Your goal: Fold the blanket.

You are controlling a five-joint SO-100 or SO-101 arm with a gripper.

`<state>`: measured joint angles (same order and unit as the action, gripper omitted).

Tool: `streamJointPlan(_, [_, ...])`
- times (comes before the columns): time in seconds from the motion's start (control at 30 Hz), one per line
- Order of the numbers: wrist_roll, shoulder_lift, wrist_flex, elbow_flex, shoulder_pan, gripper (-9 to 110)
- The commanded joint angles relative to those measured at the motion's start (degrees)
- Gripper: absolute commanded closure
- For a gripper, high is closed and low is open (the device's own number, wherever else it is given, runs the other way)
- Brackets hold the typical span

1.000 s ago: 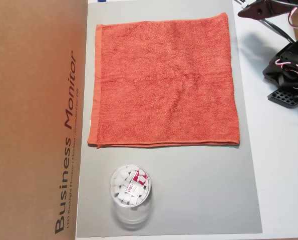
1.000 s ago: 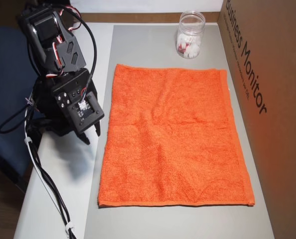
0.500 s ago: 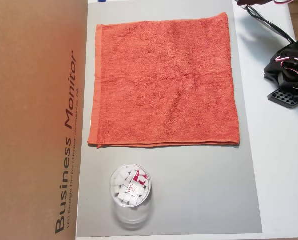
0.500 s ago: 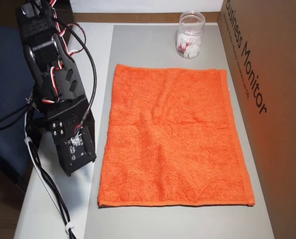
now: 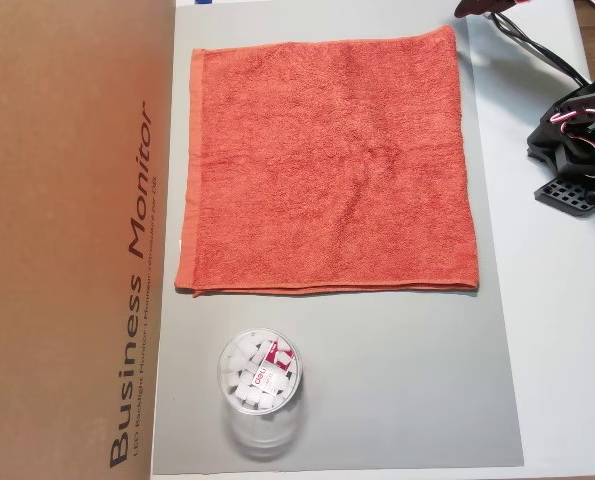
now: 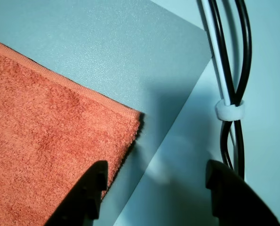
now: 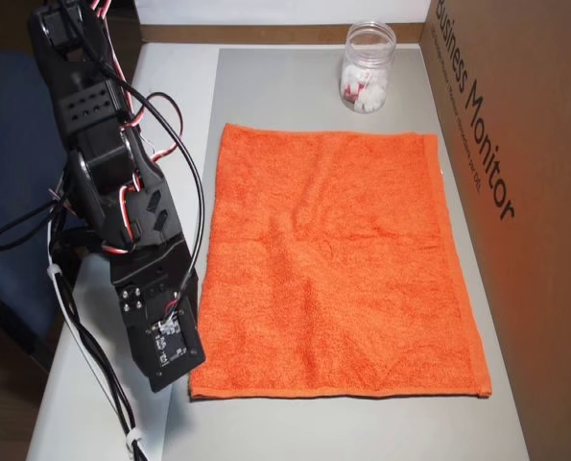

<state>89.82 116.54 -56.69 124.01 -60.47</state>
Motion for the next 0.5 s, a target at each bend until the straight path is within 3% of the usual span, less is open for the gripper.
streamJointPlan(0.0, [-0.3,-1.2,0.8,-1.9,0.5,80])
streamJointPlan(0.27, [-0.3,-3.9,1.7,-1.8,0.7,80])
streamJointPlan(0.47, [-0.3,-3.9,12.7,3.3,2.4,80])
